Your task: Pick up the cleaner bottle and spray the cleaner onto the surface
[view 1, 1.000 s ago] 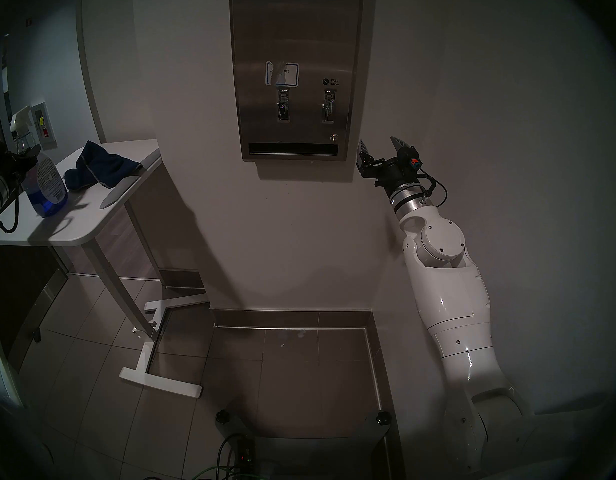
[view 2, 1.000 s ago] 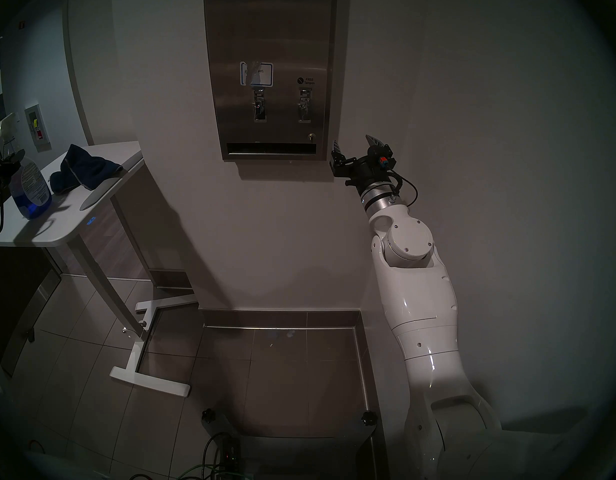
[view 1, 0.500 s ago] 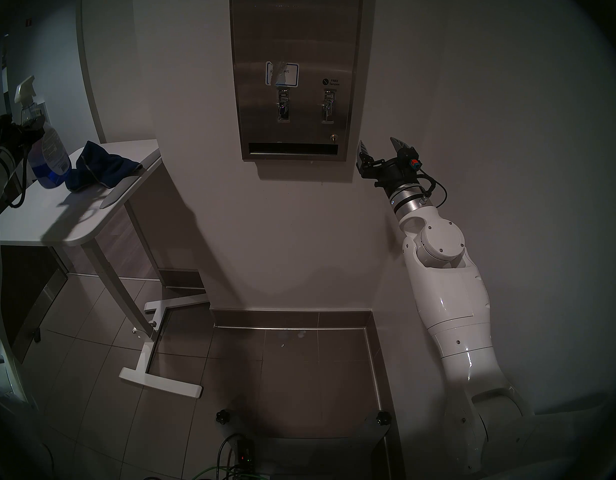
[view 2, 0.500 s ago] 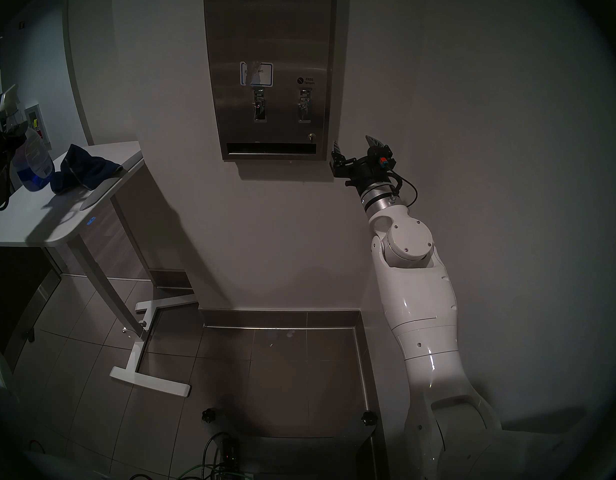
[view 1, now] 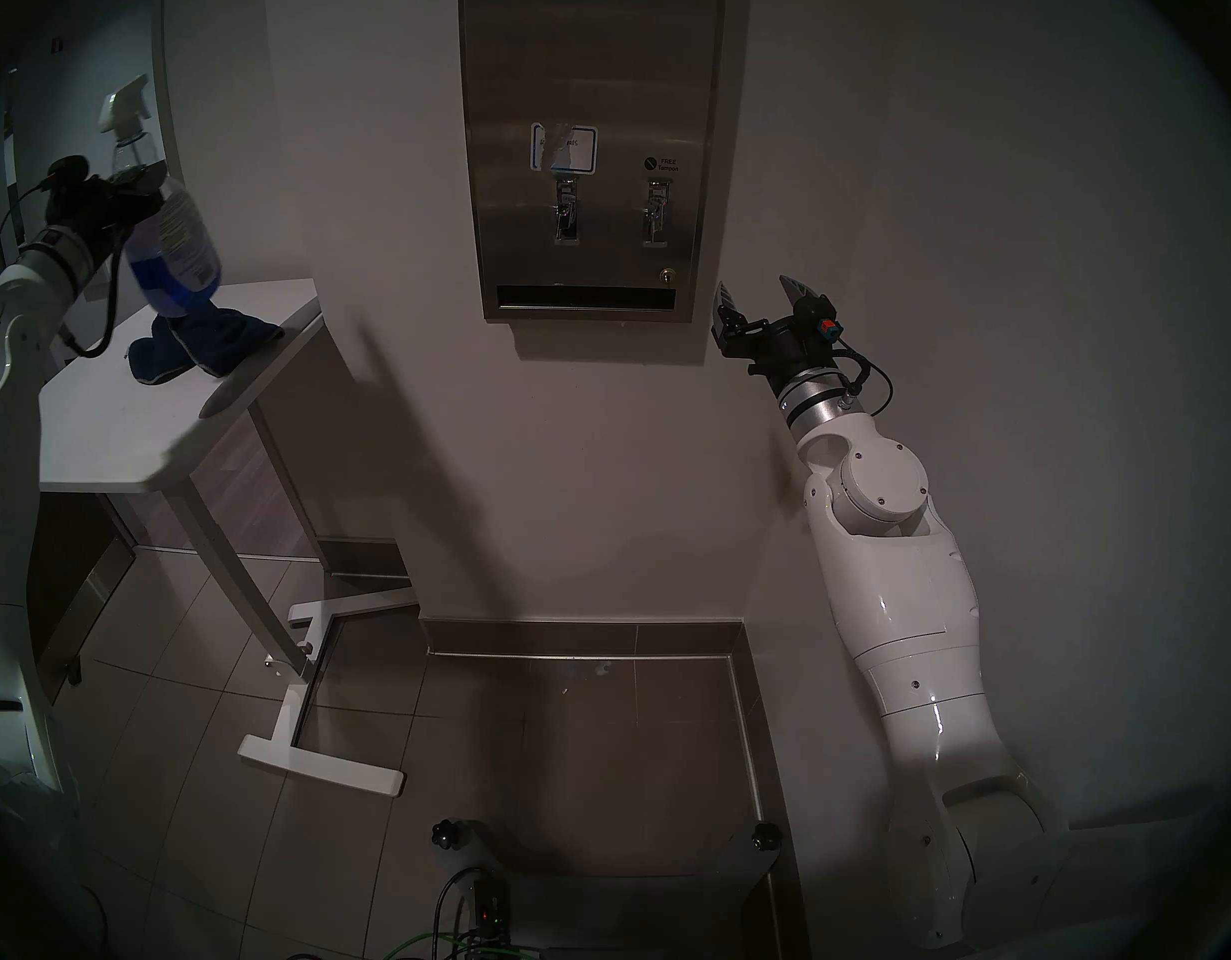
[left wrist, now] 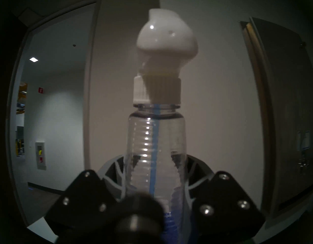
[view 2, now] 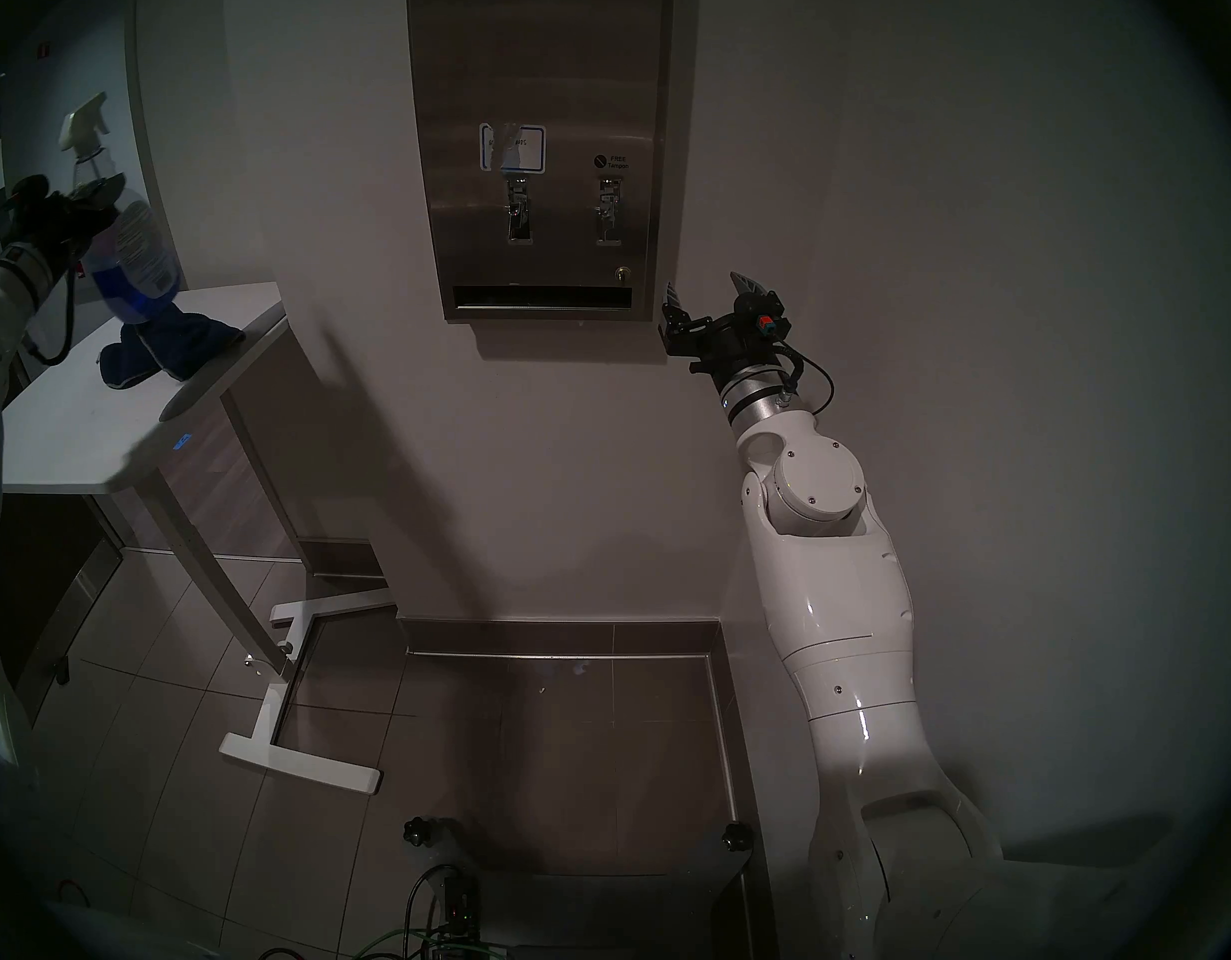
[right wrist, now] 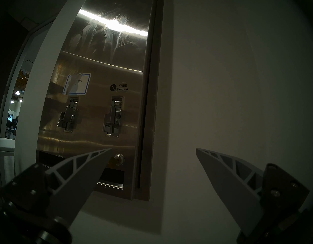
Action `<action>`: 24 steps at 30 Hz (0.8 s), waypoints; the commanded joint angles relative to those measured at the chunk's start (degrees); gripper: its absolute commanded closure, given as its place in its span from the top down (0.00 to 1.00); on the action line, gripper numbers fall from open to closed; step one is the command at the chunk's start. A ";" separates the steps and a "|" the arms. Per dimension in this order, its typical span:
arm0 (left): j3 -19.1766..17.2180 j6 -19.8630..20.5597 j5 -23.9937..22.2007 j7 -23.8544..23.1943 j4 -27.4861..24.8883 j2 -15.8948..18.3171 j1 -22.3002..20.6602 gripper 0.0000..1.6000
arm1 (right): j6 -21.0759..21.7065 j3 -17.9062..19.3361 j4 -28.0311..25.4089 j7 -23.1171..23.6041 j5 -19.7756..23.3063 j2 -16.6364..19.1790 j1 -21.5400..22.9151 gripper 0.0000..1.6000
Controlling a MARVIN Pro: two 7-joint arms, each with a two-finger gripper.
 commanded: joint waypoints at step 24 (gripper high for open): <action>19.97 -1.29 -6.71 15.62 -13.87 -14.68 -10.65 0.00 | -0.61 0.05 -1.75 -0.04 0.12 0.11 1.87 1.00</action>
